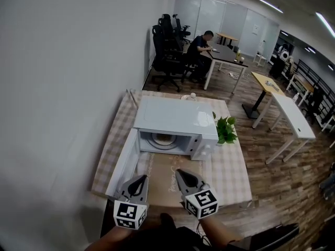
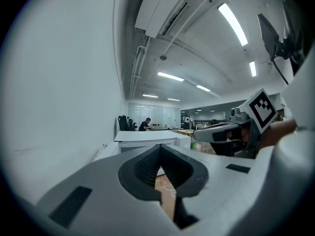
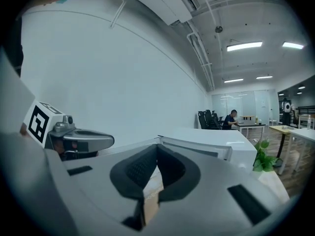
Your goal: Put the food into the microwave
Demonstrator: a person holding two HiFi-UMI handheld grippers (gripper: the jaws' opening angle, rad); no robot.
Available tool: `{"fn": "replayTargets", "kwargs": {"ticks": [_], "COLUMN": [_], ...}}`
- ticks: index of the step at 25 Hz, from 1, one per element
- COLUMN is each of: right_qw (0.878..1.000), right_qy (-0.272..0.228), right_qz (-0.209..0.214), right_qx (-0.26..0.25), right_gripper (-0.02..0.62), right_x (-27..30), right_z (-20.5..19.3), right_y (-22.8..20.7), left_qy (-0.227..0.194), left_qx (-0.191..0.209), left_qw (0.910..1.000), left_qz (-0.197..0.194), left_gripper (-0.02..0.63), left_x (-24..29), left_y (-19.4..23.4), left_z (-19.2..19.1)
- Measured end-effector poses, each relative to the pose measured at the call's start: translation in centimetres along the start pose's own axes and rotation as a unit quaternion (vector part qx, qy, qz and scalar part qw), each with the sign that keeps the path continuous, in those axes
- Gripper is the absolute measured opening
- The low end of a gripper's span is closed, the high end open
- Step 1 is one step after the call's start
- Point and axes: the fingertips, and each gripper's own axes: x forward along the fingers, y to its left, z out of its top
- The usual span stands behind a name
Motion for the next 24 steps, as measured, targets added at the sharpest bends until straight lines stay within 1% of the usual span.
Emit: {"fn": "replayTargets", "kwargs": {"ticks": [13, 16, 20, 24], "right_qw": [1.000, 1.000, 1.000, 1.000], "right_qy": [-0.022, -0.020, -0.019, -0.020], "right_qz": [-0.001, -0.001, 0.001, 0.000], "right_qx": [0.014, 0.014, 0.017, 0.020], "right_gripper": [0.009, 0.009, 0.009, 0.009], "right_x": [0.0, 0.0, -0.2, -0.5], "right_z": [1.1, 1.3, 1.3, 1.4], "right_y": [-0.7, -0.8, -0.9, -0.9], "left_qy": [-0.004, -0.003, -0.007, -0.008], "left_qx": [-0.004, -0.008, 0.003, -0.002], "left_qw": [1.0000, 1.0000, 0.9999, 0.9999], "left_qz": [-0.003, -0.005, -0.014, -0.014], "left_gripper": [0.009, 0.009, 0.009, 0.009], "left_x": [1.3, 1.4, 1.8, 1.8], "left_y": [-0.2, -0.3, -1.0, -1.2], "left_z": [0.6, 0.6, 1.1, 1.3]}}
